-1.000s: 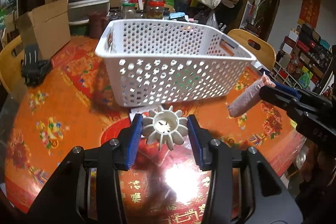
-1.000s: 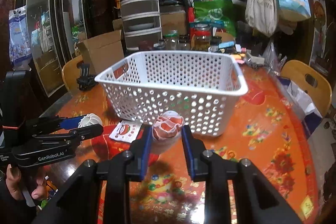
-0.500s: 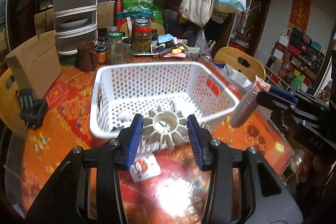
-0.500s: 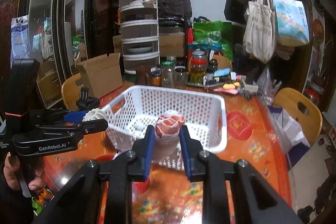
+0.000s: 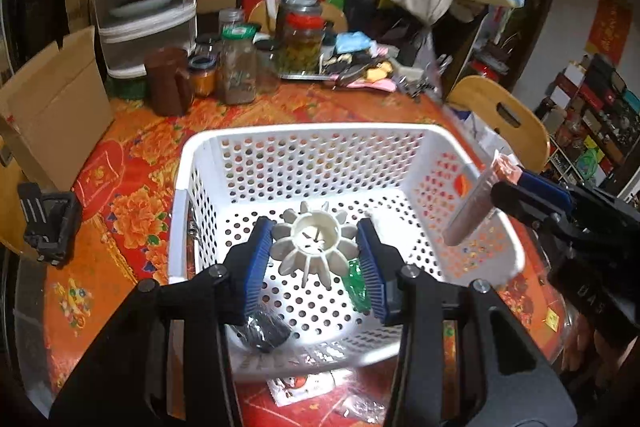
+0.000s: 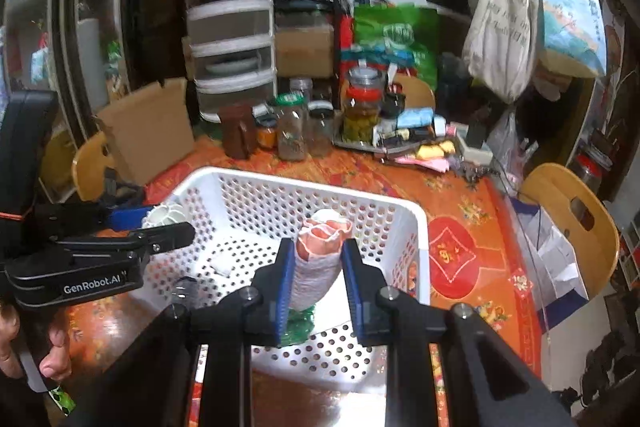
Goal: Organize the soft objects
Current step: 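Lower ribbed ball and pink roll into the basket and open both tools, then withdraw both tools from the basket toward the remaining items, then grasp the cartoon snack packet with the left tool while the right tool grasps the clear bag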
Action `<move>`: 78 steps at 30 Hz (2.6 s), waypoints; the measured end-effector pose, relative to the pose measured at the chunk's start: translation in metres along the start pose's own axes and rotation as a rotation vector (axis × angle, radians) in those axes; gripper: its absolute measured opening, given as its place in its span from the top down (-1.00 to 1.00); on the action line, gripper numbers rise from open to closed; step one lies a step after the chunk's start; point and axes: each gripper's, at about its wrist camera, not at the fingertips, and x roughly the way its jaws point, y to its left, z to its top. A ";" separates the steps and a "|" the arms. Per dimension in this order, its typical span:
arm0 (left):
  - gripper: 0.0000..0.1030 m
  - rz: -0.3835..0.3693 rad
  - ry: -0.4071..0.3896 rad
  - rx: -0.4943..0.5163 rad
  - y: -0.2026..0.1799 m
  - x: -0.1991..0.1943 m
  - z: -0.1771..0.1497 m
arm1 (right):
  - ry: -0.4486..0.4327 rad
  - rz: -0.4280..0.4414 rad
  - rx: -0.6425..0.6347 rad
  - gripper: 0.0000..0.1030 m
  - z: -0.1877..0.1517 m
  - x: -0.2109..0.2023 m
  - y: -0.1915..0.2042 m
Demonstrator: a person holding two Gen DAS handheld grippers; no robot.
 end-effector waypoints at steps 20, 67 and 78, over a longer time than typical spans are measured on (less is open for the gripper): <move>-0.56 0.048 0.098 -0.039 0.017 0.075 0.002 | 0.178 -0.068 0.021 0.32 -0.007 0.090 -0.013; -0.99 0.078 0.106 -0.063 0.020 0.031 -0.183 | -0.063 -0.040 0.233 -1.00 -0.189 -0.052 -0.025; -0.45 0.186 0.112 -0.018 0.001 0.064 -0.179 | -0.052 0.003 0.245 -1.00 -0.203 -0.046 -0.024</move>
